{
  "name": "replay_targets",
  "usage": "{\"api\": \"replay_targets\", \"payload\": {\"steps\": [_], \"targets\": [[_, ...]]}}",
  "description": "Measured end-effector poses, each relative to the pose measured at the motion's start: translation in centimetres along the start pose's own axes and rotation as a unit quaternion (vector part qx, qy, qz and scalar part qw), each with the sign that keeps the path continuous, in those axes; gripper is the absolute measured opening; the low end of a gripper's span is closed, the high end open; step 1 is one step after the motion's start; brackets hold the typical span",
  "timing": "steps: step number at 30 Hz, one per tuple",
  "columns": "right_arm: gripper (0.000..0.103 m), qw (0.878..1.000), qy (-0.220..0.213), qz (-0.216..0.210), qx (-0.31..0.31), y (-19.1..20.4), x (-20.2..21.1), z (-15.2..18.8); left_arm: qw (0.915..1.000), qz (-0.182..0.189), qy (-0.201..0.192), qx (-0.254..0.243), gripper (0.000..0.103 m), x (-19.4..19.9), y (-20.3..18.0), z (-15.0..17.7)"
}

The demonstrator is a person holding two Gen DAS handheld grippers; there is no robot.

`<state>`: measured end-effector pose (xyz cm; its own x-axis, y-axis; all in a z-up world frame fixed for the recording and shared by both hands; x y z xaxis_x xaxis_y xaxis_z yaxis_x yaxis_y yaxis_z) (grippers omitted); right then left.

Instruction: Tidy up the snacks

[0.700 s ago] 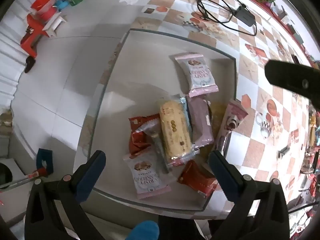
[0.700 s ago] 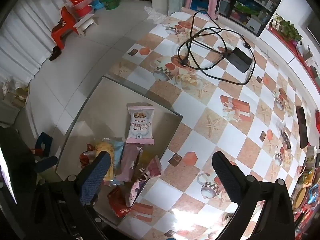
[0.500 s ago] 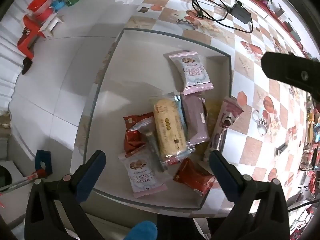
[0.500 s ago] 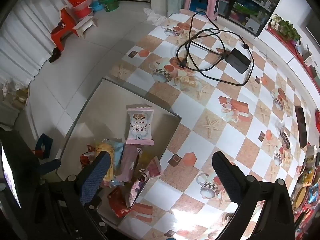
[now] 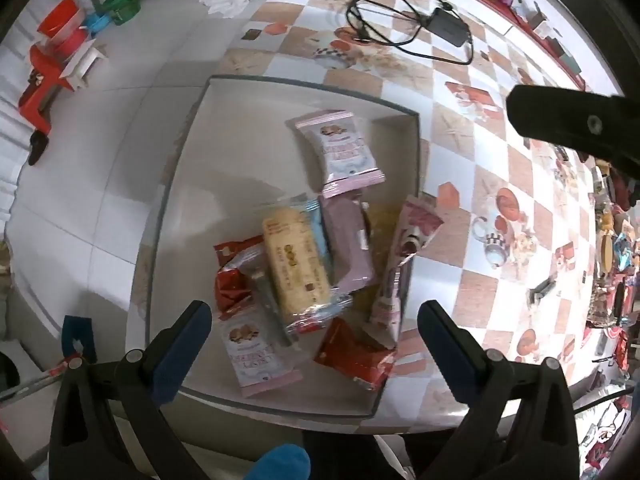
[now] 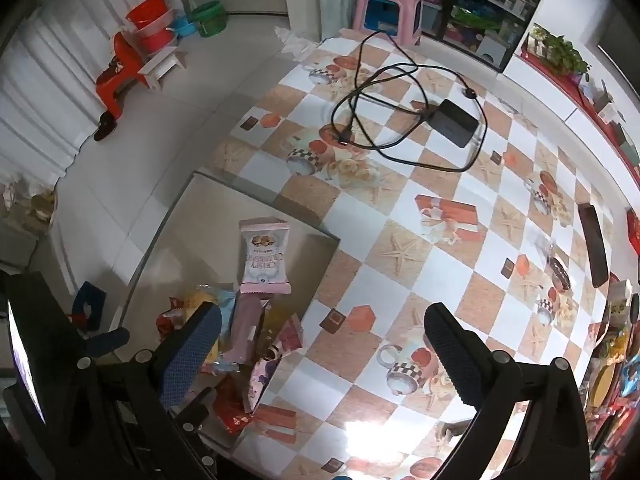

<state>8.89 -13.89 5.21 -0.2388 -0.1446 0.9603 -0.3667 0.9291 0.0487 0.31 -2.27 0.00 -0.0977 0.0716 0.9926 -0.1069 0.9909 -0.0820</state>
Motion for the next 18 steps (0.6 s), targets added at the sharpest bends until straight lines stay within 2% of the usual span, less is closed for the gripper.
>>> {"api": "replay_targets", "payload": {"steps": [18], "targets": [[0.102, 0.998, -0.022, 0.011, -0.056, -5.9, 2.2, 2.1, 0.9975, -0.005, 0.002, -0.07, 0.103, 0.5, -6.4, -0.6]]}}
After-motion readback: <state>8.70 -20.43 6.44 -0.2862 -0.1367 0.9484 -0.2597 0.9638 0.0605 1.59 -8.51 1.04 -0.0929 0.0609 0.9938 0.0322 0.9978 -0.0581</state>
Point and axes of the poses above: each gripper's, at about its wrist camera, not at the fingertips, and x roughly against the way its jaws point, y to its left, z to its underside, the point moved 1 cm from there along -x, roughly the way its jaws point, and after that the axes turned 1 degree about x, right-handed, at the moved point
